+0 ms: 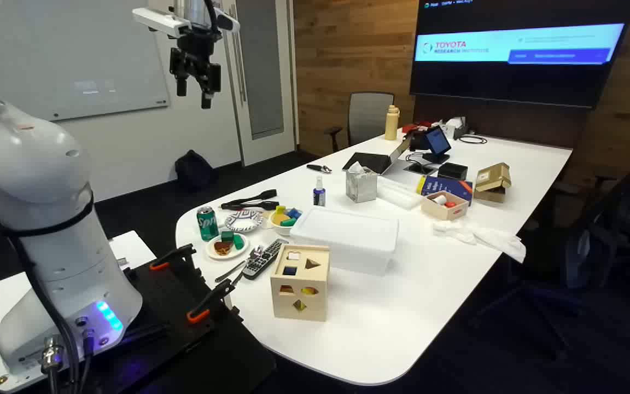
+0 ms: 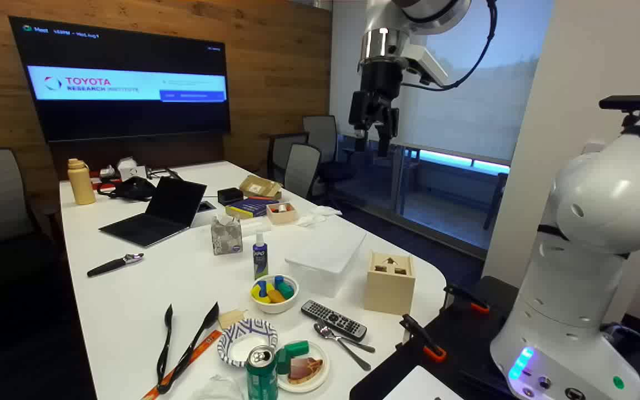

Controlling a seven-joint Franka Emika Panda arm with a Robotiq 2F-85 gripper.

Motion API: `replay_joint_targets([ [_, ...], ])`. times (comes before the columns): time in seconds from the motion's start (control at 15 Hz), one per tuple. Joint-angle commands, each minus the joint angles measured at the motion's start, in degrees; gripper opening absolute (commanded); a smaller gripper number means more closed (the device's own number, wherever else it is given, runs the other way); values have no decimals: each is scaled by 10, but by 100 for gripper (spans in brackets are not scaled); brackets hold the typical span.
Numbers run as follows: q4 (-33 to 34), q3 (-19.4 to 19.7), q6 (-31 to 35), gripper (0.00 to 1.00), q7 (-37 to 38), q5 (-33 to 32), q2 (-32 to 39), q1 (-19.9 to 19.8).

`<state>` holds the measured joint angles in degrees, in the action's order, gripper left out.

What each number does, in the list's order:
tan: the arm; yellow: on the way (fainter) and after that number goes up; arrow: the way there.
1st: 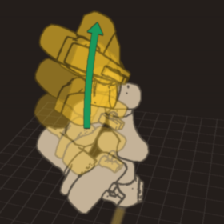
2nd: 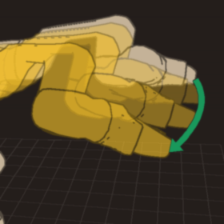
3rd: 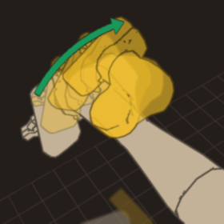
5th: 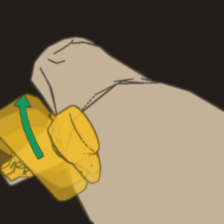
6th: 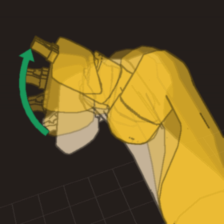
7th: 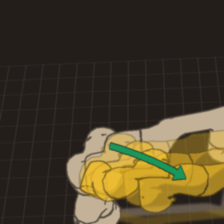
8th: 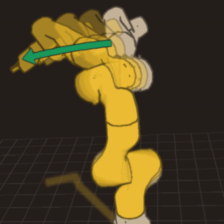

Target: Wipe the silver spoon and fork with the napkin

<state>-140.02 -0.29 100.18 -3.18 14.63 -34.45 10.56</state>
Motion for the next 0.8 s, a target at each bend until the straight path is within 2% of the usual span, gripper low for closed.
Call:
replay_joint_targets([
  [0.0,1,-11,-3,100,-6,6,0,-14],
  [0.2,1,-11,-3,100,-6,6,0,-14],
  [0.4,23,-32,47,100,-8,8,67,-4],
  [0.73,46,-115,214,100,28,-1,213,27],
])
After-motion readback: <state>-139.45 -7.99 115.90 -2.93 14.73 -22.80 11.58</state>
